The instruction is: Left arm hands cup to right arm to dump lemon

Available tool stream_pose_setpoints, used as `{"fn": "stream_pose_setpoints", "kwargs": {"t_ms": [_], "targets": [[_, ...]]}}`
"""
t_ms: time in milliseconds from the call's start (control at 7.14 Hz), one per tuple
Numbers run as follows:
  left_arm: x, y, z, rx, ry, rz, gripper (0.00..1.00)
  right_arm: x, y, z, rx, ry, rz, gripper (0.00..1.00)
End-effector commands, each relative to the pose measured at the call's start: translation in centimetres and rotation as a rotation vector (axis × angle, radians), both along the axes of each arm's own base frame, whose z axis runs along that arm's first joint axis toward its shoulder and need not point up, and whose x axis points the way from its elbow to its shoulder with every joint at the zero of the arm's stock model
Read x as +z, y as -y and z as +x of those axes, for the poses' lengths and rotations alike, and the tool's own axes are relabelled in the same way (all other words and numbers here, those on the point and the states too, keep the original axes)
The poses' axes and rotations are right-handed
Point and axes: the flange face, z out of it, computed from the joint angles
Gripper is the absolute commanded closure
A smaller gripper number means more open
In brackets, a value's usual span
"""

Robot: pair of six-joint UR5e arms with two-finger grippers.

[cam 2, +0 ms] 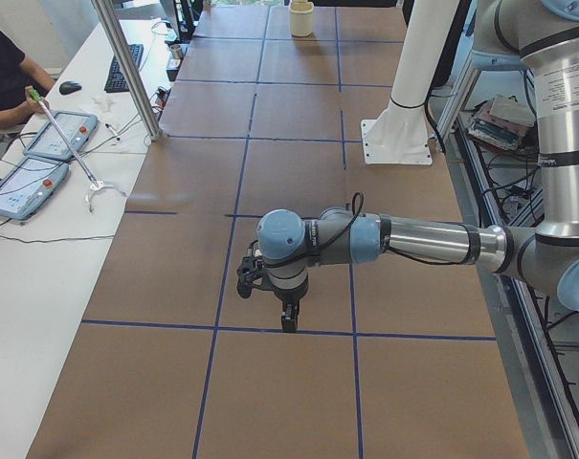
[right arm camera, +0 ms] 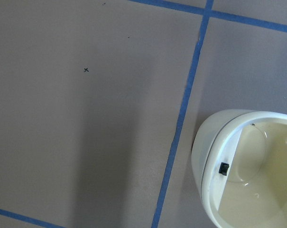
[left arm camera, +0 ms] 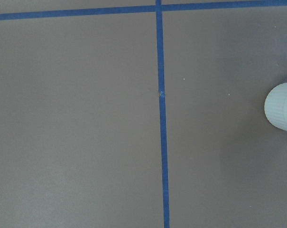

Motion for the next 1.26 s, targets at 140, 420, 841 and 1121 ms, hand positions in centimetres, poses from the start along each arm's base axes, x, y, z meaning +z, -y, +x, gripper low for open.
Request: {"fn": "stream_pose_setpoints", "kwargs": {"t_ms": [140,420,841,1121], "targets": [[-0.4,0.3,0.1,-0.003,-0.016,0.008,0.00,0.2,-0.3,0.0,0.001,-0.003,0.000,0.00],[-0.3,0.2,0.1,0.003,-0.015,0.014,0.00,0.3,-0.3,0.0,0.001,0.000,-0.001,0.00],[-0.9,0.5,0.1,0.004,-0.014,0.119,0.00,0.8,-0.8,-0.1,0.000,0.006,-0.015,0.00],[-1.3,1.1,1.0,-0.005,-0.017,0.131,0.00,0.5,-0.4,-0.1,0.005,0.008,0.017,0.00]]}}
